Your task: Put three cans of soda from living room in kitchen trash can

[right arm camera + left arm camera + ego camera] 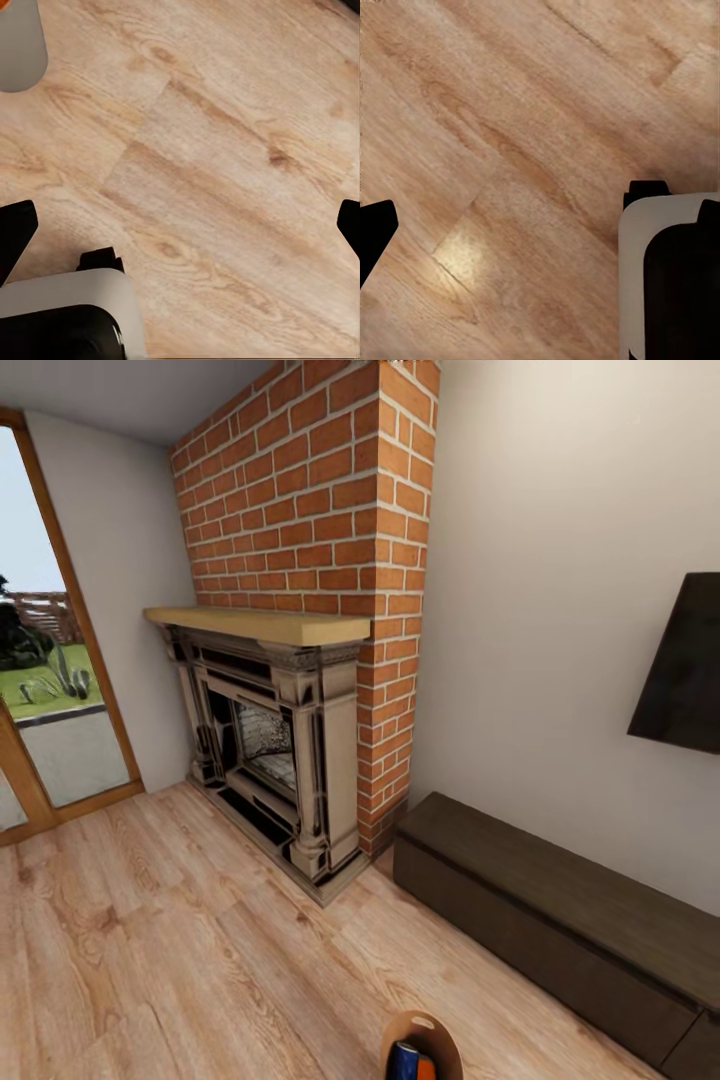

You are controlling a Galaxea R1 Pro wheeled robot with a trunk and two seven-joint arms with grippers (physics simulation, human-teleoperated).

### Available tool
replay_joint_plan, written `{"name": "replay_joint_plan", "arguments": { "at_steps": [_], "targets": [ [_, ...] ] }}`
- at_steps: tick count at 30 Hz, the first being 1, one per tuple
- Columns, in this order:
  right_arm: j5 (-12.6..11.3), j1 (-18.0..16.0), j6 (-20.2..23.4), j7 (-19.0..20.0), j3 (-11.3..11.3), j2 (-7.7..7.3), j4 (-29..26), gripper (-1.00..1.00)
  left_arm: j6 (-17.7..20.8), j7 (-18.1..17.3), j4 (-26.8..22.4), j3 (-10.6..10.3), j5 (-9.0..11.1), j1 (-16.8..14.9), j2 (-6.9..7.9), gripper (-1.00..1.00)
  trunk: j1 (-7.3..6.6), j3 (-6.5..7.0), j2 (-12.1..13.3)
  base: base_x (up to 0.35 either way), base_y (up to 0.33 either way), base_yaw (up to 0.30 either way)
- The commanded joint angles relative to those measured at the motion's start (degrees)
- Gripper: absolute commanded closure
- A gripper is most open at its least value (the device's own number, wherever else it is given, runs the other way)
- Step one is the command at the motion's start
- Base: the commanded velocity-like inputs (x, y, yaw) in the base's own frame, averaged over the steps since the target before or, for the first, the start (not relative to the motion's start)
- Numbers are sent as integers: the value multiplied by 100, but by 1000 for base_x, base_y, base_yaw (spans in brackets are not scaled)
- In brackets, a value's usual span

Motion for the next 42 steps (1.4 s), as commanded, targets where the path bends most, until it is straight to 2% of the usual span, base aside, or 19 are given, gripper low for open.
{"name": "replay_joint_plan", "arguments": {
  "at_steps": [1,19,20,25,27,30,31,32,33,37,40,42],
  "targets": [
    [1,27,0,0,1,6,0,-100,-18,-1,-6,1,2,0,3,-100,-23,19,42,0,0,0],
    [13,217,-3,27,1,-17,1,-100,-187,-3,-20,0,14,0,14,-100,-418,342,764,0,0,0],
    [17,274,-8,29,1,-27,1,-100,-191,-5,-20,58,32,0,135,-100,-440,360,804,0,0,0],
    [22,416,-14,113,1,-41,1,-100,-199,-33,-17,272,150,0,433,-100,-550,449,1004,0,0,0],
    [28,501,-16,292,1,-65,1,-100,-201,-127,-13,340,187,0,518,-100,-594,485,1084,0,0,0],
    [26,550,-16,413,1,-103,1,-100,-200,-236,-10,366,199,0,551,-100,-660,539,1205,0,0,0],
    [18,583,-17,500,1,-155,1,-100,-188,-435,-3,383,199,0,574,-100,-682,557,1245,0,0,0],
    [18,583,-17,500,1,-155,1,-100,-188,-435,-3,383,199,0,574,-100,-704,575,1285,0,0,0],
    [12,622,-20,556,1,-207,1,-100,-159,-818,3,390,199,0,588,-100,-726,593,1325,0,0,0],
    [6,680,-24,614,1,-261,1,-100,-122,-1303,15,407,204,0,603,-100,-813,665,1485,0,0,0],
    [4,704,-25,638,1,-276,-3,-100,-91,-1392,20,415,202,0,598,-100,-879,719,1606,0,0,0],
    [3,710,-26,644,1,-279,-5,-100,-48,-1259,21,417,199,0,588,-100,-923,755,1686,0,0,0]
  ]
}}
